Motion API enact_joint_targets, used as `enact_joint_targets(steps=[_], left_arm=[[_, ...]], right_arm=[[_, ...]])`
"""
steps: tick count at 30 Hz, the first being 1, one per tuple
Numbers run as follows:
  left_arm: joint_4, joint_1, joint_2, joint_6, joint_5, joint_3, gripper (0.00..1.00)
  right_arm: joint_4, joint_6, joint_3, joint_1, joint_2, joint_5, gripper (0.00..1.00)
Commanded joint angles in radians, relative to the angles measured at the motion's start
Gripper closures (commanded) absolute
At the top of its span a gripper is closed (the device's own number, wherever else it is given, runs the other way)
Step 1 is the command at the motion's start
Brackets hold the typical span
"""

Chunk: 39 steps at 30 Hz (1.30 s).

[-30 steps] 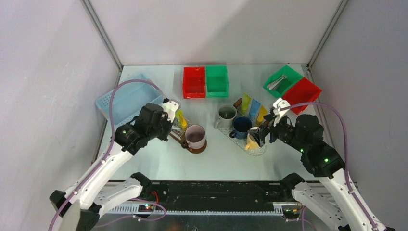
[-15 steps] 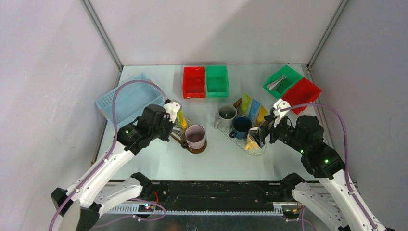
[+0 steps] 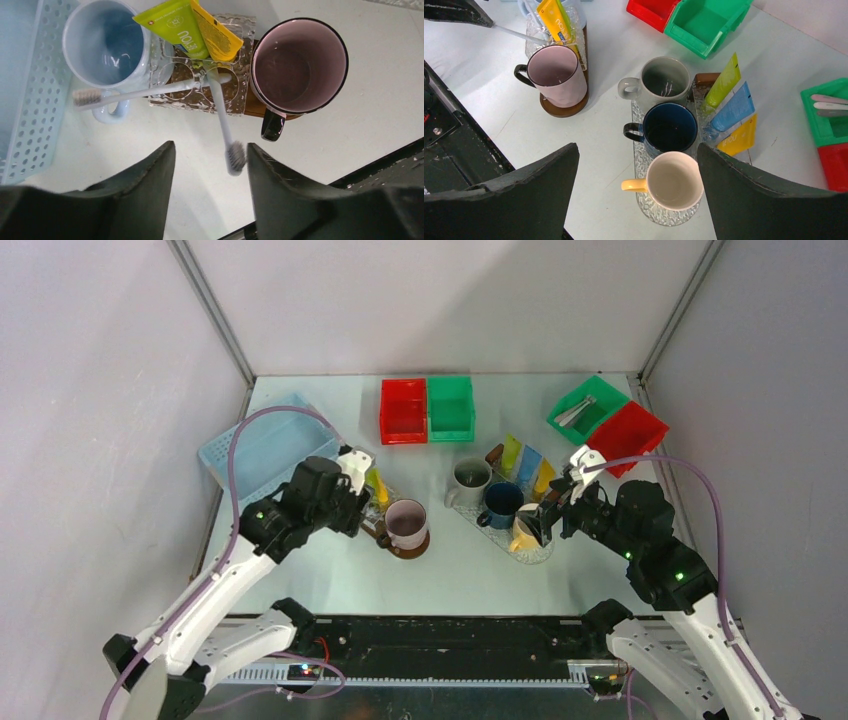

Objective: Prepare toiletry sets of a toothbrush and toothpaste on the tray
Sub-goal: Place the toothbrush in the toothpaste holder.

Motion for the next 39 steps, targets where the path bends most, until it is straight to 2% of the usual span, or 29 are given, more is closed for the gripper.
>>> enact_joint_targets(steps=[1,3,5,6,14,20,25,28,32,36,37,39], left_arm=[[-0.022,-0.007,-0.049,-0.014,-0.027,0.085,0.28],[-0.031,-0.007,-0.070,-0.014,-0.046,0.108,0.13],[-0.035,-0.007,-0.087,-0.014,-0.071,0.129,0.03],[-0.034,-0.006,-0.096,-0.014,-0.079,0.137,0.02],[0.037,-0.001,-0.157,-0.014,-0.206,0.171,0.00],[0.075,0.092,-0.143,-0.071,-0.166,0.125,0.00],[0.145,0.218,-0.103,-0.165,-0.050,0.070,0.08],[0.162,0.262,-0.030,-0.221,-0.033,0.065,0.14],[0.181,0.268,0.051,-0.318,-0.076,0.080,0.24],[0.202,0.266,0.089,-0.480,-0.195,0.074,0.40],[0.191,0.266,0.106,-0.540,-0.241,0.079,0.46],[0.150,0.265,0.141,-0.617,-0.309,0.101,0.52]], right_arm=[[0.049,0.019,0.007,-0.005,-0.007,0.013,0.09],[0.046,0.032,0.020,-0.016,0.001,0.022,0.07],[0.042,0.046,0.036,-0.035,0.015,0.034,0.06],[0.040,0.061,0.042,-0.053,0.028,0.042,0.04],[0.028,0.188,0.110,-0.216,0.134,0.024,0.01],[0.038,0.234,0.126,-0.267,0.181,0.005,0.01],[0.037,0.243,0.127,-0.274,0.195,0.016,0.01],[0.025,0.239,0.127,-0.275,0.202,0.023,0.01],[-0.001,0.231,0.127,-0.275,0.197,0.055,0.02],[-0.047,0.222,0.127,-0.274,0.174,0.101,0.02],[-0.065,0.221,0.124,-0.275,0.170,0.109,0.02],[-0.085,0.214,0.118,-0.274,0.148,0.132,0.02]])
